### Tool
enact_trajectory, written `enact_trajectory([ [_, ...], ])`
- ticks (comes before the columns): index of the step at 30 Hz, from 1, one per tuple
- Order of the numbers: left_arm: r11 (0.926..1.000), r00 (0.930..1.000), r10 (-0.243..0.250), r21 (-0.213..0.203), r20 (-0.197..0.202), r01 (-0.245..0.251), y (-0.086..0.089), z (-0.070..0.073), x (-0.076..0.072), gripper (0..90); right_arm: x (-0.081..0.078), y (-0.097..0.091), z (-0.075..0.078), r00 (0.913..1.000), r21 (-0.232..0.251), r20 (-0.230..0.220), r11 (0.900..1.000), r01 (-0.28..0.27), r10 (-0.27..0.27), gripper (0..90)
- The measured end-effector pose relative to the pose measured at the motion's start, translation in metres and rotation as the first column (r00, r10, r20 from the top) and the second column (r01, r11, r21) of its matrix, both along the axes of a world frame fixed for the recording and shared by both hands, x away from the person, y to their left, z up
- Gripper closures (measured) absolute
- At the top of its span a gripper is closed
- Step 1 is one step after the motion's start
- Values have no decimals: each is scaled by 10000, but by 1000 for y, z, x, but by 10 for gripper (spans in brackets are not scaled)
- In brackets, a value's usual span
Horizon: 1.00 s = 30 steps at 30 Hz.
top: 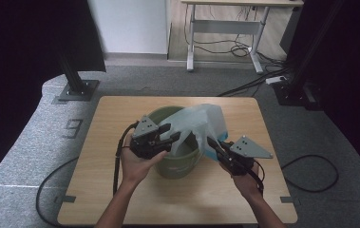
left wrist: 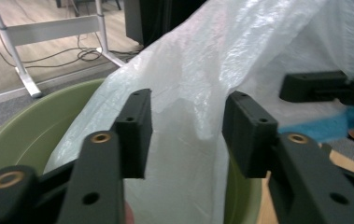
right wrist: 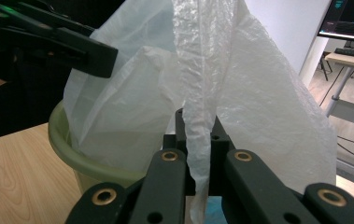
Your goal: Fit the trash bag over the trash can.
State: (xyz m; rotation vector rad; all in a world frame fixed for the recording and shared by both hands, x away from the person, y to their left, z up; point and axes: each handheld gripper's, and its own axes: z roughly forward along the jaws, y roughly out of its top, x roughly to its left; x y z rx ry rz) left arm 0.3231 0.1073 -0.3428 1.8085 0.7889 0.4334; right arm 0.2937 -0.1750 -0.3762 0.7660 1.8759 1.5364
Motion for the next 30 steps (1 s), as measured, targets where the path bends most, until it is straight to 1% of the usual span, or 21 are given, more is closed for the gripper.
enact_trajectory([
  [1,10000,10000,4,-81,9,-4,1,-1,1,641,0,-1,-1,10000,-6,-29,10000,11,-11,870],
  [6,9999,10000,-65,-126,-62,64,4,-4,2,834,0,-2,-3,10000,28,-69,10000,-70,71,827],
  [7,9997,9997,-89,-218,-209,84,8,-6,2,857,-1,-2,-5,9995,90,-98,9996,-283,284,739],
  [8,9997,9997,-89,-218,-209,84,8,-6,2,872,-1,-2,-5,9995,90,-98,9996,-283,284,739],
  [9,9998,9997,31,-197,-257,-36,15,-7,2,884,-4,-3,-8,9982,214,-155,9981,-581,584,645],
  [10,9998,9997,31,-197,-257,-36,15,-7,2,891,-7,-4,-9,9975,289,-212,9973,-668,674,598],
  [11,9996,9992,264,-127,-315,-268,24,-8,3,893,-10,-6,-11,9973,321,-200,9970,-698,704,562],
  [12,9996,9992,264,-127,-315,-268,24,-8,3,895,-10,-6,-11,9973,321,-200,9970,-698,704,562],
  [13,9987,9980,478,-131,-419,-484,35,-9,4,895,-15,-12,-13,9962,428,-242,9957,-821,832,516],
  [14,9987,9980,478,-131,-419,-484,35,-9,4,895,-17,-15,-14,9960,528,-304,9952,-829,846,497],
  [15,9975,9966,670,-210,-471,-681,46,-10,4,895,-19,-20,-15,9957,610,-345,9947,-832,854,484],
  [16,9975,9966,670,-210,-471,-681,46,-10,4,896,-19,-20,-15,9957,610,-345,9947,-832,854,484],
  [18,9961,9954,829,-251,-486,-842,58,-12,2,896,-21,-28,-17,9957,735,-424,9941,-792,825,464],
  [19,9941,9935,1015,-335,-508,-1032,70,-14,0,895,-22,-38,-20,9963,813,-526,9947,-630,674,444],
  [20,9941,9935,1015,-335,-508,-1032,70,-14,0,895,-22,-38,-20,9963,813,-526,9947,-630,674,444],
  [21,9930,9926,1073,-433,-566,-1098,76,-16,0,896,-20,-47,-23,9973,797,-657,9964,-282,335,427],
  [22,9914,9912,1151,-546,-653,-1188,82,-17,0,896,-20,-47,-23,9973,797,-657,9964,-282,335,427],
  [23,9888,9890,1296,-655,-708,-1342,92,-19,0,895,-14,-55,-28,9966,769,-824,9970,57,6,414],
  [24,9888,9890,1296,-655,-708,-1342,92,-19,0,894,-11,-58,-30,9954,764,-946,9969,196,-123,406],
  [27,9843,9851,1546,-743,-758,-1602,107,-19,2,894,0,-64,-37,9911,825,-1293,9957,411,-302,394],
  [30,9820,9829,1664,-776,-788,-1725,111,-19,4,891,5,-64,-39,9906,853,-1321,9952,479,-363,389],
])
